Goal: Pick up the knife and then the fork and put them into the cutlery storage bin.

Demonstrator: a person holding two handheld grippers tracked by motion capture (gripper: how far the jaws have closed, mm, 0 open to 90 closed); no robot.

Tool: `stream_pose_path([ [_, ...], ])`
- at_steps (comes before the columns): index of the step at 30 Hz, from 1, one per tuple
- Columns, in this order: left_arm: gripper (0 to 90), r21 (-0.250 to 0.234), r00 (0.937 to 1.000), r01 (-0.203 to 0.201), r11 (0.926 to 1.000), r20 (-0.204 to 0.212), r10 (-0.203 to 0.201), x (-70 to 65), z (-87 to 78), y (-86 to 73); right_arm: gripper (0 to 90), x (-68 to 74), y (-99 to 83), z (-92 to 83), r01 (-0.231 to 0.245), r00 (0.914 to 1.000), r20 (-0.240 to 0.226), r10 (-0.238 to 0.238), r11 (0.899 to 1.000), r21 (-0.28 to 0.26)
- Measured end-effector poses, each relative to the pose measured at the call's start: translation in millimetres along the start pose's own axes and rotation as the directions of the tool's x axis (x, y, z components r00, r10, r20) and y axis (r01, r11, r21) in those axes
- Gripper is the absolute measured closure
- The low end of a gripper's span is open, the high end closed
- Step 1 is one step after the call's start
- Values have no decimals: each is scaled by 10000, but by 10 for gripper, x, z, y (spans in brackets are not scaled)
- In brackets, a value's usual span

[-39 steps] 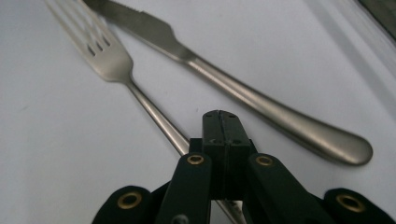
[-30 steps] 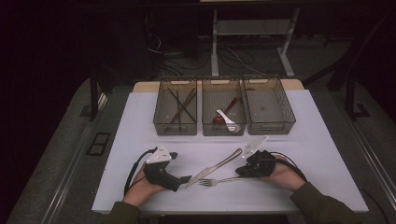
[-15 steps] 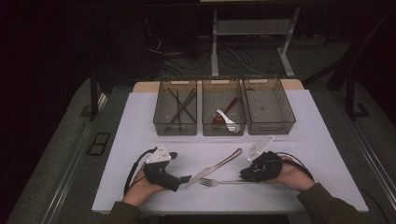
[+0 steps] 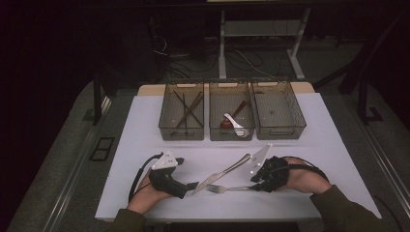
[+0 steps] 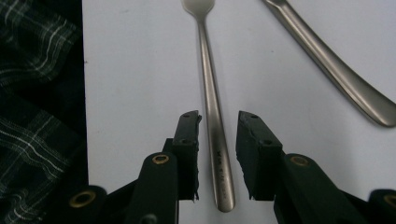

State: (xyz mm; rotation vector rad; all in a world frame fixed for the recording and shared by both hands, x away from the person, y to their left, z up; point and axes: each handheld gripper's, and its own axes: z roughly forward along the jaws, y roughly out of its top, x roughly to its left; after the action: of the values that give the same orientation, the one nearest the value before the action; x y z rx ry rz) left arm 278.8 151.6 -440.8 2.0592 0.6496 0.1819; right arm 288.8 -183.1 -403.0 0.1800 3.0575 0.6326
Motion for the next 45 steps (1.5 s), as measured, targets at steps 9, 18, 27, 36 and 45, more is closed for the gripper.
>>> stream_pose_path([
  [9,0,29,10000,-54,10000,13,53,3,-4,0,701,-5,274,162,822,9965,-273,-794,9891,1222],
  [18,0,6,10000,-59,10000,8,59,2,-5,2,754,-35,421,318,1382,9900,-545,-1299,9704,1980],
  [27,0,29,10000,-91,10000,14,91,-1,-1,2,815,-9,486,365,1525,9882,-533,-1435,9538,2587],
  [36,0,7,10000,-49,10000,15,49,1,-5,2,825,-44,445,348,1542,9876,-649,-1433,9637,2180],
  [45,0,8,10000,-48,10000,3,48,1,-5,3,825,-107,301,217,904,9950,-517,-852,9899,1091],
])
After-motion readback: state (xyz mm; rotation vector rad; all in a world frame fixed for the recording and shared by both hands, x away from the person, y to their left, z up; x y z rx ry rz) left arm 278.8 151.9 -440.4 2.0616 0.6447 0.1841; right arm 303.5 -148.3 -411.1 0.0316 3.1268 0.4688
